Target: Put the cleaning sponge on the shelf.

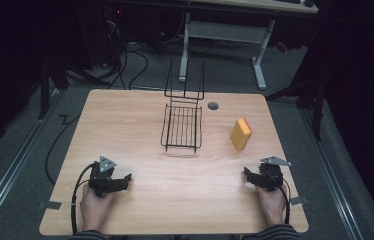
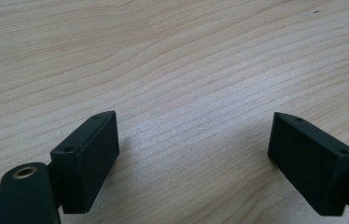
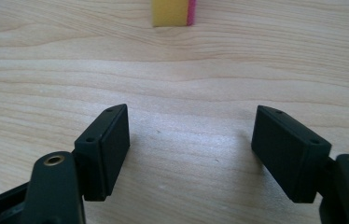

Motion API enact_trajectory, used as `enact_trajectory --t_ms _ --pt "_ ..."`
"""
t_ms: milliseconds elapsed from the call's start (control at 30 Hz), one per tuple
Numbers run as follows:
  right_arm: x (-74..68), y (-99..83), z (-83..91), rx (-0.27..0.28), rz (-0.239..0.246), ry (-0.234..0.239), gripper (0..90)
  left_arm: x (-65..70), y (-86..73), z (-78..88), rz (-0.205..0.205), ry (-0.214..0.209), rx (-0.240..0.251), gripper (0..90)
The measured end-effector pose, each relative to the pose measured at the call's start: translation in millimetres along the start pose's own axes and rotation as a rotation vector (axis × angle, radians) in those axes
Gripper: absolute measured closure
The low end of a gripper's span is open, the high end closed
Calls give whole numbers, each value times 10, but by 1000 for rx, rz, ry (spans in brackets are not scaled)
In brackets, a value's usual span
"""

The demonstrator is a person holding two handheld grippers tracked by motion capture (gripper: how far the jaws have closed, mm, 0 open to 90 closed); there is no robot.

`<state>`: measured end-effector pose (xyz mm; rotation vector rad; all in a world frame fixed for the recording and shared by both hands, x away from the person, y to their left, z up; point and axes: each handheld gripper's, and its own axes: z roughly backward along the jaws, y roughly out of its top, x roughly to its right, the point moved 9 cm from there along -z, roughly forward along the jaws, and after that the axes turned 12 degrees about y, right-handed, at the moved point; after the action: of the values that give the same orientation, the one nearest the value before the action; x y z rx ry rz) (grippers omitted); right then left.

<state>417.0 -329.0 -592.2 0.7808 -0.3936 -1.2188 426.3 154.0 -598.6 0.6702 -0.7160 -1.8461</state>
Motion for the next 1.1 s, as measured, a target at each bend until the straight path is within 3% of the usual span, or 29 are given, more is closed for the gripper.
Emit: enact_trajectory --t_ms 100,267,700,1100 --pt "6 22 32 19 -14 10 282 0 0 0 0 0 0 170" --pt "-14 75 110 42 15 23 287 0 0 0 0 0 0 169" --pt "-75 144 200 87 17 72 268 0 0 0 0 0 0 169" --pt "-147 398 275 133 31 88 269 0 -1 0 0 0 0 169"
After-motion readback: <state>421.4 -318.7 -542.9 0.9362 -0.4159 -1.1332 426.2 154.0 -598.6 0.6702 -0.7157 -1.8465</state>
